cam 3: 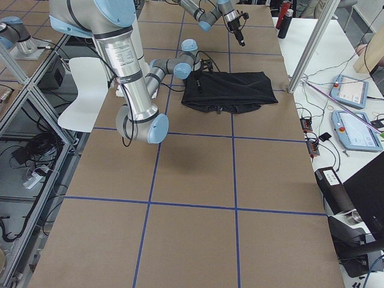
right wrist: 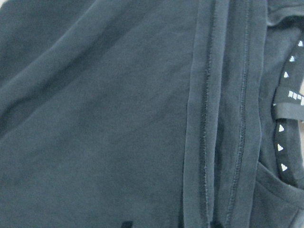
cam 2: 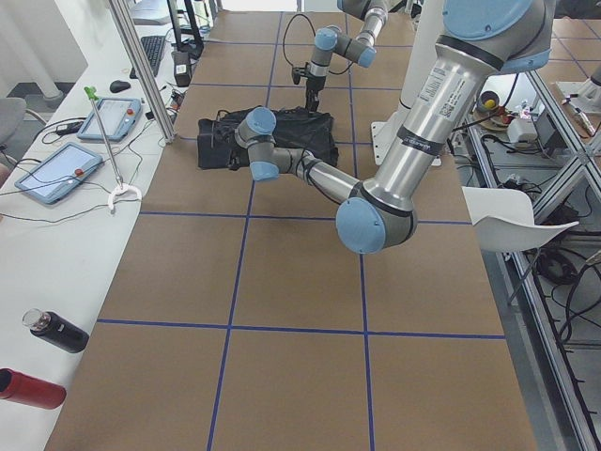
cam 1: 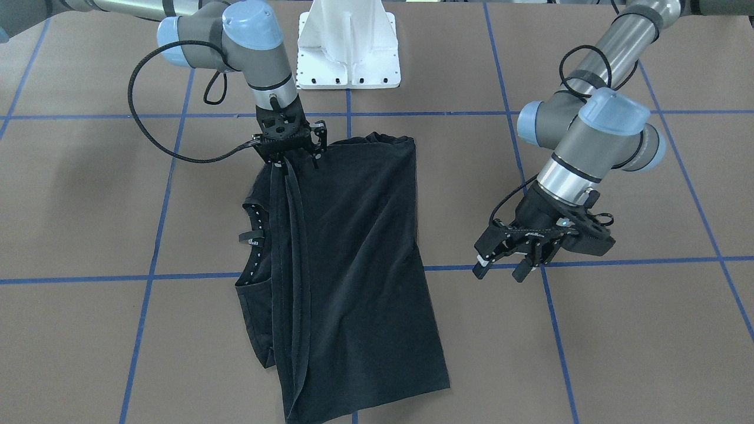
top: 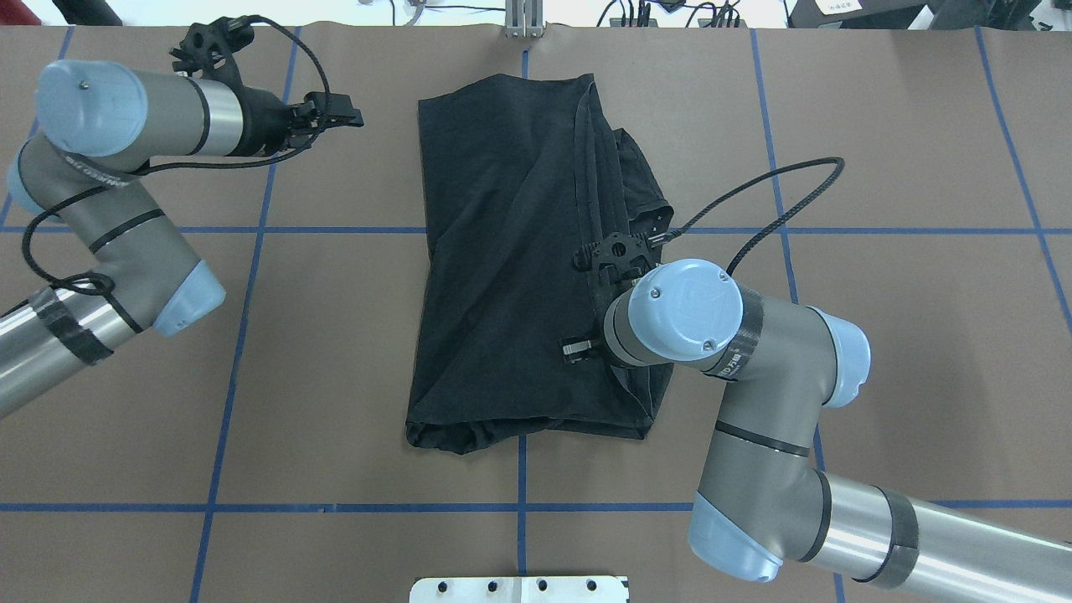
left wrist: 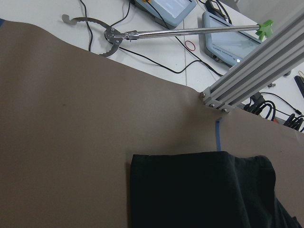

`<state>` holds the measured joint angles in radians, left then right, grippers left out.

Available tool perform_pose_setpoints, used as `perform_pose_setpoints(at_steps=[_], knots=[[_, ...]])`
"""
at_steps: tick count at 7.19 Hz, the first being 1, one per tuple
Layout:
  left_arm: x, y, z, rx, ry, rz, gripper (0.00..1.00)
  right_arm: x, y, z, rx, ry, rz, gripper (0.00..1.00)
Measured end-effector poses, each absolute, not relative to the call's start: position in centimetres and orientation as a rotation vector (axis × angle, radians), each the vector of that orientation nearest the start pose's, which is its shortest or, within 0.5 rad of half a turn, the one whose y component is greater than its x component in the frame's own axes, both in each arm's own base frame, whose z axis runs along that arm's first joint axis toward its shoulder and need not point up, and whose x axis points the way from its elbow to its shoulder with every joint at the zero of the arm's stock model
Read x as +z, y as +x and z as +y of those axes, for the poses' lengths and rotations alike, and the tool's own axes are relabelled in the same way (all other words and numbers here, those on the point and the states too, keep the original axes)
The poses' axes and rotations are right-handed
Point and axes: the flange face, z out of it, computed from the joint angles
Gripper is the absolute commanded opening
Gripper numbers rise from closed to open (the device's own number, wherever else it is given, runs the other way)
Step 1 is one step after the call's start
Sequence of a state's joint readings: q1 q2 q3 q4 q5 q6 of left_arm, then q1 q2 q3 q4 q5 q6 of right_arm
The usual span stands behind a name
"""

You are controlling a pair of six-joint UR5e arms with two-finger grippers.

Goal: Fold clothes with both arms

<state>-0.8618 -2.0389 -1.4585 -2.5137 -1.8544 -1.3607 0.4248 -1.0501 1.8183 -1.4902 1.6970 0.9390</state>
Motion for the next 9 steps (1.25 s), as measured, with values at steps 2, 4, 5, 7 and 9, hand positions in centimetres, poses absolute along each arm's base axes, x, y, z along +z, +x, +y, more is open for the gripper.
perform_pose_setpoints(at_steps=[2,4,5,7,9], knots=[[34.4,35.4,-57.4,-0.373,0.443,1.234,1.00,25.3,-53.5,-37.0,-0.493,0.374,-0.683,0.41],[34.5,35.4,-57.3,-0.376,0.438,1.233,1.00,26.0,-54.9,-36.4,-0.552,0.356,-0.639,0.40],[34.5,35.4,-57.3,-0.377,0.437,1.233,1.00,26.2,-55.2,-36.1,-0.561,0.350,-0.630,0.40],[34.3,35.4,-57.4,-0.378,0.439,1.236,1.00,26.8,-55.7,-35.8,-0.568,0.343,-0.617,0.36],[34.0,35.2,-57.5,-0.380,0.443,1.241,1.00,27.2,-56.0,-35.6,-0.572,0.339,-0.611,0.00]])
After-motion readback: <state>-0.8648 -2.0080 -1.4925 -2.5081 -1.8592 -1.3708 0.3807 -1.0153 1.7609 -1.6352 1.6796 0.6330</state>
